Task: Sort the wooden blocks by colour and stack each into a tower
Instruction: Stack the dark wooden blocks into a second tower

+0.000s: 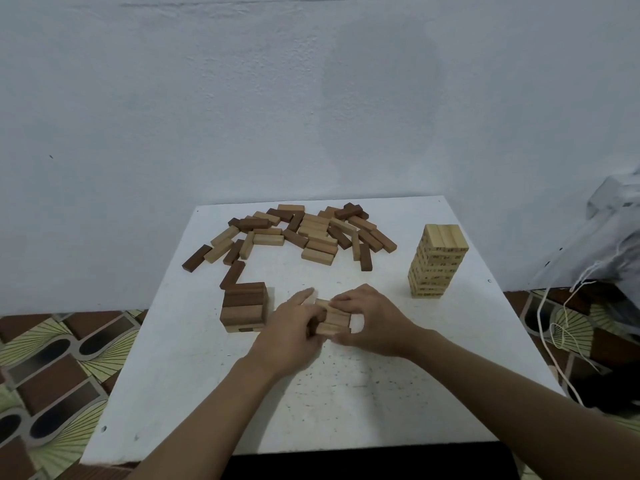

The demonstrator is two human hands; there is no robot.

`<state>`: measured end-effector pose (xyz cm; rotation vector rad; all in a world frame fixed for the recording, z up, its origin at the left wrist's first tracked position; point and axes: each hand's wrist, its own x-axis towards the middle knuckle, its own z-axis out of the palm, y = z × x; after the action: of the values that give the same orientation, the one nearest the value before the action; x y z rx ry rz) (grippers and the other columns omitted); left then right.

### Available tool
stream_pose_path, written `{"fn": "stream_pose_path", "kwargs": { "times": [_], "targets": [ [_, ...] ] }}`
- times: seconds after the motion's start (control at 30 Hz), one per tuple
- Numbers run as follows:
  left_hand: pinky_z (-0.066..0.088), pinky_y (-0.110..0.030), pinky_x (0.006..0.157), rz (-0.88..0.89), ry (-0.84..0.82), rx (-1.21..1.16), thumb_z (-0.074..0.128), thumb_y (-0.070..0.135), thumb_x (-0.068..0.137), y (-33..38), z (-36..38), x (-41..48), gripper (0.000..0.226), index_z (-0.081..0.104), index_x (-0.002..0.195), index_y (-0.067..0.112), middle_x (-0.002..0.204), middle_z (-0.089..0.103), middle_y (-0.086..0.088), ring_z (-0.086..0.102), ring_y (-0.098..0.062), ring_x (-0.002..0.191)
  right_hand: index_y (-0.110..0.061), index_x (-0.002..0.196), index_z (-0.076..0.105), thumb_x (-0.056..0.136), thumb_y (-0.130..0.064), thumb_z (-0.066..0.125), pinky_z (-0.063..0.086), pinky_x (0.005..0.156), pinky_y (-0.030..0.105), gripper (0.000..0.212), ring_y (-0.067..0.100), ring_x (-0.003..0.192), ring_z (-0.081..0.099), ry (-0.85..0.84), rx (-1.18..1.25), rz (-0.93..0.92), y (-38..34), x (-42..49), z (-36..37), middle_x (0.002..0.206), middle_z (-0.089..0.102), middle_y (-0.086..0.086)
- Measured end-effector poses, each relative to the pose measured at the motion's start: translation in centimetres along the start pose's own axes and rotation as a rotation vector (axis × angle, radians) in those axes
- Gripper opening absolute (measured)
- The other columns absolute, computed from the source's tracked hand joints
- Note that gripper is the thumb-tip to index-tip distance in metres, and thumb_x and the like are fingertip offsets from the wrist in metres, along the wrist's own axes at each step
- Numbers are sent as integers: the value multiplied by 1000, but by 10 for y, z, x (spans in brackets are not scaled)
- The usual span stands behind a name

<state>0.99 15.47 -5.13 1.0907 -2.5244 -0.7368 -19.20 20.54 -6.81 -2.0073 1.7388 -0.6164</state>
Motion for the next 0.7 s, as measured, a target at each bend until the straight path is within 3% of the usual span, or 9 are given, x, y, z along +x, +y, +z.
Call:
{"fn": "stream_pose_path", "kwargs": {
  "times": [0.07,0.13,0.27,0.37,0.47,0.57,0.63,0.7],
  "targets": [
    [50,-29,91,30,-7,-54,71,16,89,-1,0,-1,18,68,107,18,117,67,7,60,-7,108,-21,137,60,80,-44,79,32,90,16,64,7,114,42,0,-16,-7,-1,1,-2,130,62,-11],
    [47,-21,75,7,-5,-48,71,19,90,1,-1,-2,21,65,110,20,103,60,10,55,-3,87,-22,139,58,82,-38,78,32,90,19,62,8,116,40,-42,-30,-1,-3,3,-5,131,61,-12],
    [37,-10,69,-86,-80,-8,76,37,85,2,1,-5,45,55,124,28,105,47,10,51,-3,87,-25,146,50,86,-14,71,41,102,30,65,9,124,38,-193,48,29,-11,9,-20,134,54,-9],
    [35,-14,63,-119,-84,35,77,45,84,4,2,-8,37,58,111,27,95,49,14,50,-4,80,-22,148,47,86,2,64,36,104,21,68,15,138,34,-293,20,-8,-15,14,-27,150,45,2],
    [37,-18,58,-141,-31,50,79,42,82,7,-5,-8,25,60,84,26,80,57,10,54,-8,69,-23,143,50,84,-2,70,31,103,12,65,5,132,37,-191,70,9,-9,11,-22,147,49,-3],
    [48,-25,66,-108,-48,121,82,35,80,9,-10,-8,25,63,91,22,84,60,10,57,-9,75,-25,137,52,83,-18,77,39,105,22,60,-3,122,37,-39,82,52,-1,0,-9,142,50,-10],
    [52,-29,78,-51,-58,141,82,34,79,8,-13,-5,35,60,104,23,100,56,8,56,-10,88,-26,139,50,83,-27,77,43,107,31,62,-1,122,37,-2,75,77,1,-6,-2,142,48,-11],
    [52,-31,92,18,-127,126,84,34,77,4,-16,3,54,59,124,22,121,53,8,56,-12,107,-26,143,45,83,-35,77,38,108,27,68,-2,123,34,10,68,87,1,-12,0,146,44,-10]
  ]
}}
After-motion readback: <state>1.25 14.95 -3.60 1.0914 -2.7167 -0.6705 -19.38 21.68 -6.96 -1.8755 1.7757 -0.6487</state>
